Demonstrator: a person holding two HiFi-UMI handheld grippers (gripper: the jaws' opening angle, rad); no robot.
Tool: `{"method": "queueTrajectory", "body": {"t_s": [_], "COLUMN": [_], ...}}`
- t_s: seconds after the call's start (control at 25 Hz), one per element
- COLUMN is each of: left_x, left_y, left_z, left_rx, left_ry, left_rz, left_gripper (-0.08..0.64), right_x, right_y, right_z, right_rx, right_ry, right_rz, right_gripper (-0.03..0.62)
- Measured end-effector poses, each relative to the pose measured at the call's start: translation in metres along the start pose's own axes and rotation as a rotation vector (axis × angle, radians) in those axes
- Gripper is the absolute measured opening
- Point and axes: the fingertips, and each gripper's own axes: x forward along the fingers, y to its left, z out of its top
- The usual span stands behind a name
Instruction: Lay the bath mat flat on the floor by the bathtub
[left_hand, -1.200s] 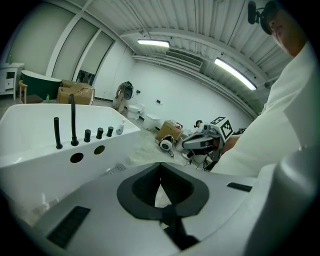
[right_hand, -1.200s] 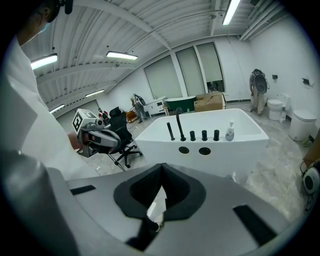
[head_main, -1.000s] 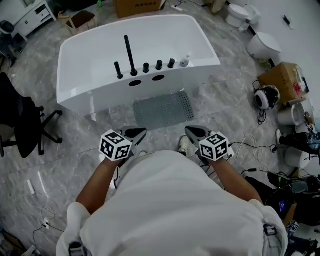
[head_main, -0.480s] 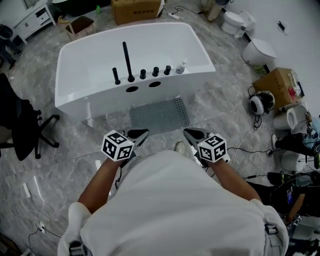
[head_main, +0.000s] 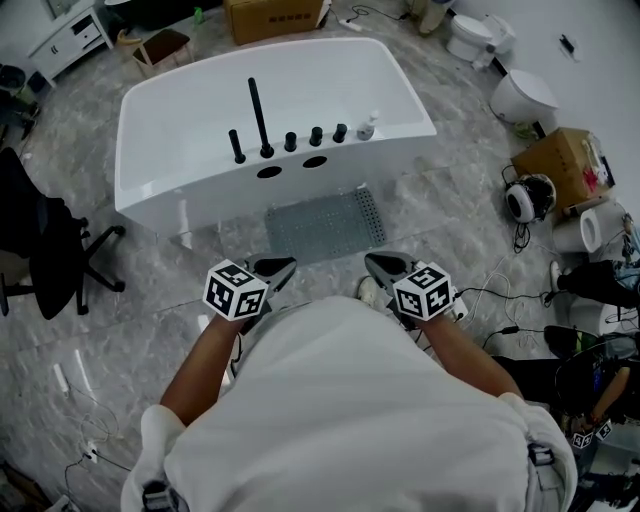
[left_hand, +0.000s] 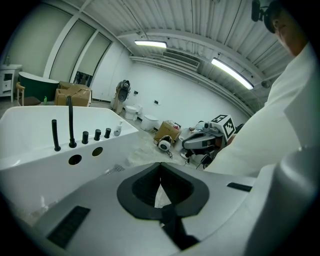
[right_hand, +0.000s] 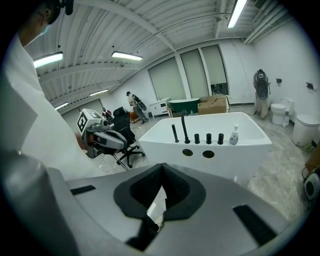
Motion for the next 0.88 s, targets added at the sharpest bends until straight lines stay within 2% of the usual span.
{"method": "queueTrajectory", "body": {"t_s": [0.6,0.88], "left_x": [0.002,0.003], "left_y": [0.004,0.012], "left_z": [-0.013,-0.001], "left_rx": [0.019,0.019], "left_ry": [0.034,0.032], "left_rz": [-0.002,0.015], "left_gripper": [0.018,0.017], "right_x": [0.011,0.011], "right_y": [0.006,-0.002], "right_z": [-0.006,-0.002], "right_rx": [-0.019,-0.011], "right_ry": [0.013,0.017], "right_rz": [0.014,0.013], "right_gripper": [0.008,0.008]}}
